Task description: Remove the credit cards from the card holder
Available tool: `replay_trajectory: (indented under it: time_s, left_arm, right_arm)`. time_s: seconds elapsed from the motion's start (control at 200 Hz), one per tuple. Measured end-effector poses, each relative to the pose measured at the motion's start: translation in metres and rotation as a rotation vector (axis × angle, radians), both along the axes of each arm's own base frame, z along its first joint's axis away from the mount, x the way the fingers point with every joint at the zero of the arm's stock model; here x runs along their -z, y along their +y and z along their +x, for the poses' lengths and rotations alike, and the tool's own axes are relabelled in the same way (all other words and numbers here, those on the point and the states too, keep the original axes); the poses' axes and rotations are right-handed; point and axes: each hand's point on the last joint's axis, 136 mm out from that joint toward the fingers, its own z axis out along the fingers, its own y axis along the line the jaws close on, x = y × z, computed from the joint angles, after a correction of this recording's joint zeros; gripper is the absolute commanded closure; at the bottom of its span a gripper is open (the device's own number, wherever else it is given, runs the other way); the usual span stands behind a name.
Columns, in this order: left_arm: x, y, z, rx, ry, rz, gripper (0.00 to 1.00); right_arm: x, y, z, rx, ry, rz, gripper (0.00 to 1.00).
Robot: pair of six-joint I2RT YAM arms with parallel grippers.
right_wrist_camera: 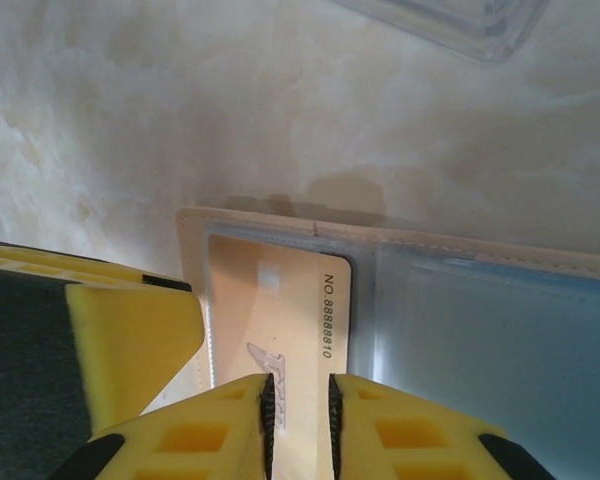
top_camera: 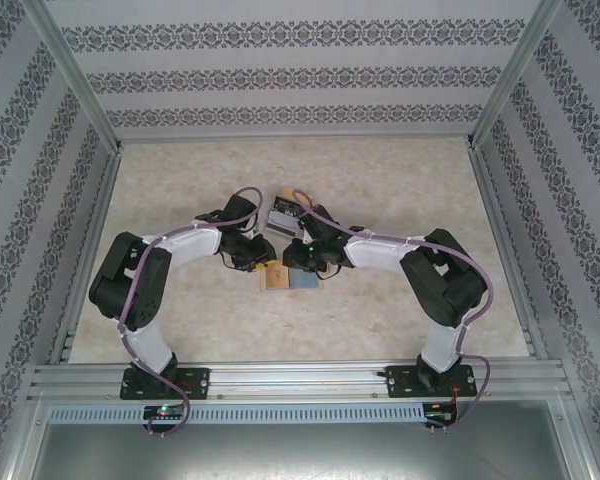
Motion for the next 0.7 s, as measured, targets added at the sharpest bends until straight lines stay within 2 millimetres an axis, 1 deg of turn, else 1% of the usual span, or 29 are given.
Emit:
replay_trajectory:
  time_s: [0.05, 0.155, 0.48, 0.699]
  left_arm:
    - [0.003, 0.0, -0.001, 0.002, 0.008, 0.004, 0.75]
    - [0.005, 0.001, -0.002, 0.007, 0.01, 0.011, 0.77]
    - [0.008, 0.001, -0.002, 0.01, 0.015, 0.015, 0.8]
    - [0.008, 0.001, -0.002, 0.011, 0.015, 0.015, 0.79]
  right_arm:
    - [0.003, 0.0, -0.001, -0.002, 0.006, -0.003, 0.83]
    - [0.006, 0.0, -0.002, -0.003, 0.016, -0.006, 0.84]
    - [0.015, -0.002, -0.001, 0.001, 0.028, -0.015, 0.83]
    - [0.014, 0.001, 0.0, -0.003, 0.027, -0.004, 0.83]
